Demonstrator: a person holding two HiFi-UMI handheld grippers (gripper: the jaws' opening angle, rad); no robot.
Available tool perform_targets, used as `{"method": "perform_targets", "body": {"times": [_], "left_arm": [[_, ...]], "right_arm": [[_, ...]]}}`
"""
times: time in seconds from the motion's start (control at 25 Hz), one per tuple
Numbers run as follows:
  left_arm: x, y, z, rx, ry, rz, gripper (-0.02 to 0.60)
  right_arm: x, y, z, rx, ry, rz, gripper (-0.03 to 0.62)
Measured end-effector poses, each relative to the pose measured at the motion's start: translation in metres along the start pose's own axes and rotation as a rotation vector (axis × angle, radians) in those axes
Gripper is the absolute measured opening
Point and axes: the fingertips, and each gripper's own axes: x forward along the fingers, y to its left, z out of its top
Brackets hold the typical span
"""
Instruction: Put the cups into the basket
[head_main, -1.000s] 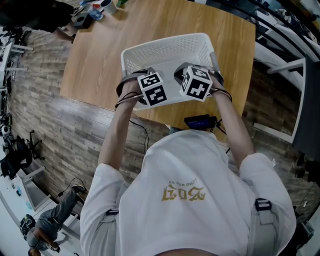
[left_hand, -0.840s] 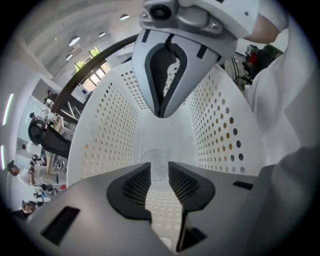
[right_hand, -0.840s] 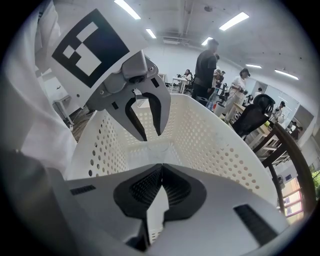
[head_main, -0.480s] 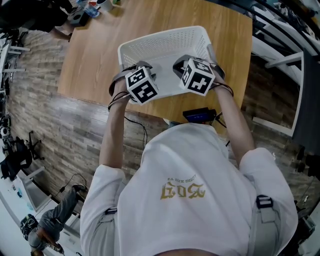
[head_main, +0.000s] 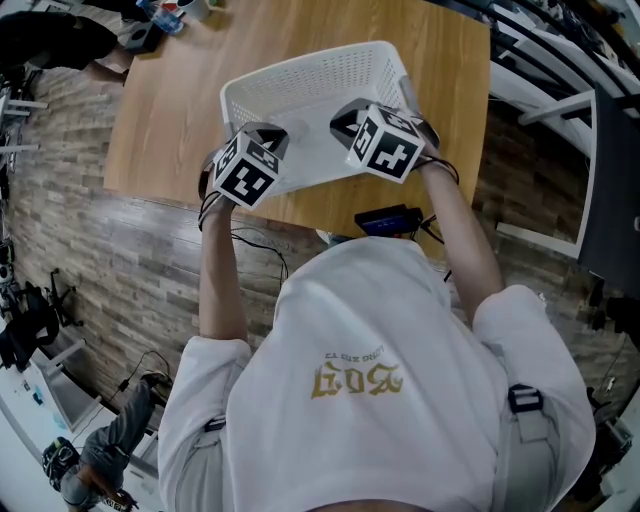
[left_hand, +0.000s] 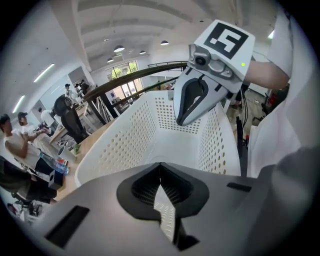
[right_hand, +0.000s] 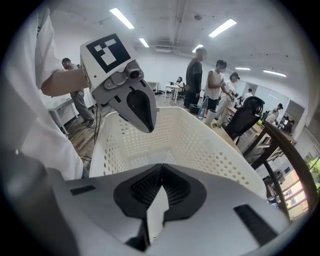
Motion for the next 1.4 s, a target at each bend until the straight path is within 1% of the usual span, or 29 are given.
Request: {"method": "perform_targets", "body": {"times": [0.12, 0.24, 0.32, 0.4, 0.52, 0.6, 0.72, 0.8, 0.88, 1.0, 1.16, 1.24, 1.4], "left_arm": [[-0.007, 0.006, 0.003, -0.045, -0.041, 0.043, 0.008], [-0.017, 0.009, 0.009, -0.073, -0.087, 0.087, 0.008], [-0.024, 0.010, 0.013, -0.083, -0.117, 0.118, 0.008], [-0.031, 0.012, 0.019, -0.099, -0.157, 0.143, 0.008], [-0.042, 0.015, 0.026, -0.150, -0.250, 0.177, 0.007], [-0.055, 0.017, 0.031, -0.205, -0.341, 0.197, 0.007], [-0.075, 0.021, 0.043, -0.292, -0.481, 0.198, 0.006], [-0.084, 0.022, 0.048, -0.329, -0.544, 0.194, 0.006], [-0.092, 0.021, 0.051, -0.346, -0.598, 0.203, 0.006], [-0.105, 0.021, 0.057, -0.355, -0.675, 0.240, 0.006], [-0.126, 0.029, 0.060, -0.380, -0.765, 0.333, 0.007], [-0.138, 0.033, 0.061, -0.394, -0.806, 0.370, 0.006], [-0.154, 0.035, 0.061, -0.427, -0.856, 0.379, 0.006]], "right_arm": [[-0.003, 0.000, 0.000, 0.008, -0.007, -0.015, 0.011], [-0.006, 0.002, -0.003, 0.029, -0.012, -0.026, 0.011], [-0.010, 0.002, -0.004, 0.065, -0.021, -0.039, 0.011], [-0.014, -0.004, -0.002, 0.117, -0.045, -0.070, 0.011], [-0.024, -0.011, 0.004, 0.199, -0.114, -0.113, 0.011], [-0.035, -0.009, 0.012, 0.229, -0.176, -0.138, 0.011], [-0.057, -0.015, 0.021, 0.267, -0.273, -0.177, 0.011], [-0.067, -0.020, 0.024, 0.292, -0.316, -0.202, 0.011], [-0.074, -0.022, 0.025, 0.308, -0.338, -0.225, 0.011], [-0.085, -0.026, 0.027, 0.322, -0.390, -0.272, 0.011], [-0.106, -0.033, 0.033, 0.365, -0.503, -0.341, 0.011], [-0.116, -0.036, 0.037, 0.367, -0.538, -0.371, 0.011], [-0.132, -0.037, 0.040, 0.398, -0.591, -0.387, 0.011]]}}
